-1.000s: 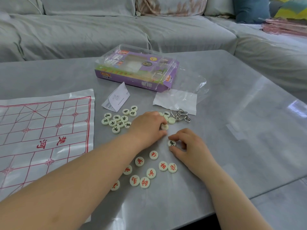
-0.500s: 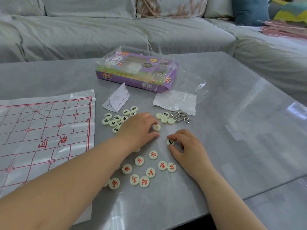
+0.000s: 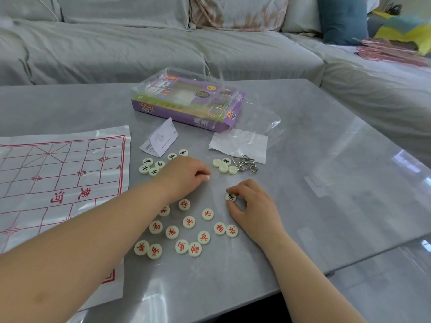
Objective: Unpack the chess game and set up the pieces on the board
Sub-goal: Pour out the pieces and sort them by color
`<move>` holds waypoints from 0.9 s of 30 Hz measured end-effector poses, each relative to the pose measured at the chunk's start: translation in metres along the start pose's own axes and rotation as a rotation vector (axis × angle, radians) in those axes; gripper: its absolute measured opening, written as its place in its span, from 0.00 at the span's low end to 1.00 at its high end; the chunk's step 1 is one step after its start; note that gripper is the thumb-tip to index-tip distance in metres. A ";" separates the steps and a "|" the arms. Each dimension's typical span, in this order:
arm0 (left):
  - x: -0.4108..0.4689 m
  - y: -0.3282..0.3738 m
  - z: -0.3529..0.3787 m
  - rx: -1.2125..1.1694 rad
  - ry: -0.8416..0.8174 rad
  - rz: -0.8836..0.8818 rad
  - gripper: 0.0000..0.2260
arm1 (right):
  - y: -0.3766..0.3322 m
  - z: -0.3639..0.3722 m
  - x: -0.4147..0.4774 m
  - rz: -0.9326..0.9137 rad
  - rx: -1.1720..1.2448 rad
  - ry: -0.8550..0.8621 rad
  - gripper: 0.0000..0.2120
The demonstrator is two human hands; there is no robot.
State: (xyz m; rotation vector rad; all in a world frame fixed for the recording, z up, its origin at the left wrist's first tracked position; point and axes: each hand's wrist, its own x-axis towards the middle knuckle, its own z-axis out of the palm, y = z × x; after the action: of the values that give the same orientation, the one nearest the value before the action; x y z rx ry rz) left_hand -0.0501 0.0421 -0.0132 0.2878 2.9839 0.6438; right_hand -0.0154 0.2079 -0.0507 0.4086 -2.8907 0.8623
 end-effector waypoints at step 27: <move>-0.080 -0.059 -0.011 -0.339 0.155 -0.249 0.10 | -0.074 0.030 0.069 0.004 -0.120 -0.227 0.14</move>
State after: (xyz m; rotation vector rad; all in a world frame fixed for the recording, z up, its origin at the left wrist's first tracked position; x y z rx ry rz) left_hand 0.0171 -0.0305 -0.0247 -0.1601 2.9064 1.1606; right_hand -0.0616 0.1160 -0.0257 0.5203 -3.1297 0.6786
